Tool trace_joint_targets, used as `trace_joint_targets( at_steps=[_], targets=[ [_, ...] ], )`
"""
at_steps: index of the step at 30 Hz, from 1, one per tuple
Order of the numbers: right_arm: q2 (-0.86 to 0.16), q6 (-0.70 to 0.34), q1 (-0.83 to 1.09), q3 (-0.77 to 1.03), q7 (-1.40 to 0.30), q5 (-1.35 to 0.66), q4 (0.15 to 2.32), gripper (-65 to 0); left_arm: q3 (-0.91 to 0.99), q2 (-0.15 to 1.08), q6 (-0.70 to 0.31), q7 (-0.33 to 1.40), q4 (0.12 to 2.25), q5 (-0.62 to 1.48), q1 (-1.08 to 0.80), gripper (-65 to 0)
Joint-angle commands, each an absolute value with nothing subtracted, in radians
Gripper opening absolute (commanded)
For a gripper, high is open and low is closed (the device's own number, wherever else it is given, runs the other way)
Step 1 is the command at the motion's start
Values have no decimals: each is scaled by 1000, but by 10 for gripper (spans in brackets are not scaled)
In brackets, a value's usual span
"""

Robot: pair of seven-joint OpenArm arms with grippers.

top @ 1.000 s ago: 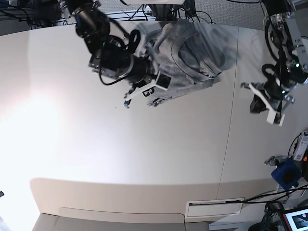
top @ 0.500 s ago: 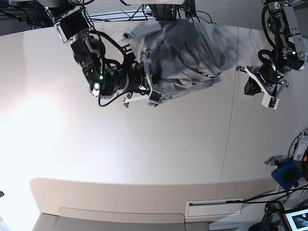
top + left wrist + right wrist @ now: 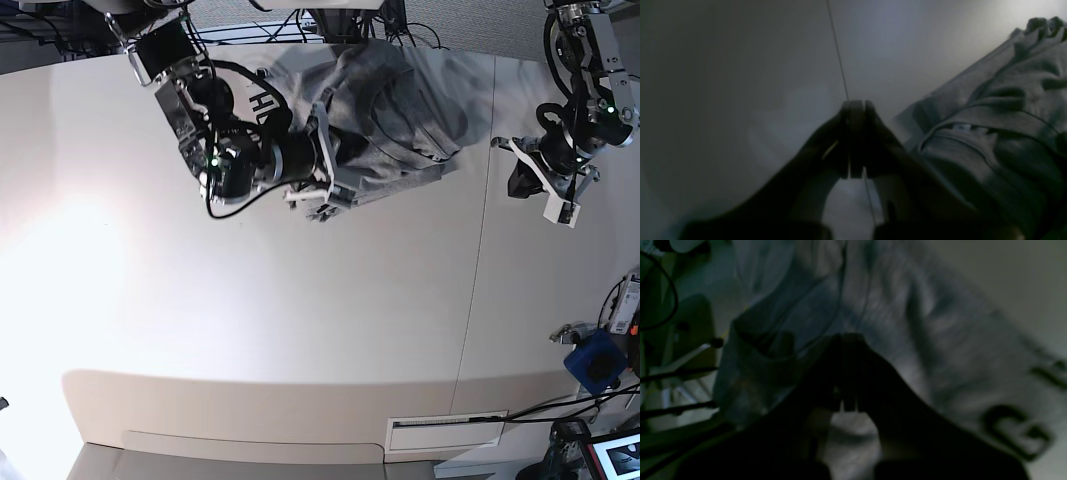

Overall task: Fold the T-shirt properly
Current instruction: 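Grasp the grey shirt bundle with the right gripper and lift it, then carry the bundle with the right gripper to the table corner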

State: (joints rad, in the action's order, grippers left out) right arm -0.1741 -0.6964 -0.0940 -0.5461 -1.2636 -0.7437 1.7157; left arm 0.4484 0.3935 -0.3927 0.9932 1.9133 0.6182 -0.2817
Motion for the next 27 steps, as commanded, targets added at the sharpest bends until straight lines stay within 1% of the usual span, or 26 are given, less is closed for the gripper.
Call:
trace_joint_targets(
  at_steps=[1,4,8,13,14,15,19,21,22,27],
  targets=[
    [-172,-698,-95,-544,-1251,-759,1732,-650,456,410,-393,971,1929,629,-274,-650],
    [-172,-698,-59,-544,-1244,-713,1709,-650,456,410,-393,971,1929,629,-274,-650],
    [-171,-698,-48,-544,-1216,-703,1582,-650,456,410,-393,971,1929,630,-274,-650],
    [-171,-698,-45,-513,-1133,-551,1442,-650,456,410,-393,971,1929,629,-274,-650],
    [-171,-681,-40,-492,-1124,-526,1439,-650,456,410,-393,971,1929,629,-274,-650],
    [-170,-641,-33,-461,-1114,-500,1441,-650,456,410,-393,971,1929,629,-274,-650],
    [-132,-499,6,-254,-1067,-389,1462,-650,456,410,-393,971,1929,629,-274,-650],
    [-109,-448,23,-123,-1053,-364,1471,-650,456,410,-393,971,1929,629,-274,-650],
    [-100,-435,31,-57,-1047,-364,1472,-650,456,410,-393,971,1929,630,-274,-650],
    [-80,-435,42,249,-1041,-365,1472,-650,456,410,-393,971,1929,630,-274,-650]
  ],
)
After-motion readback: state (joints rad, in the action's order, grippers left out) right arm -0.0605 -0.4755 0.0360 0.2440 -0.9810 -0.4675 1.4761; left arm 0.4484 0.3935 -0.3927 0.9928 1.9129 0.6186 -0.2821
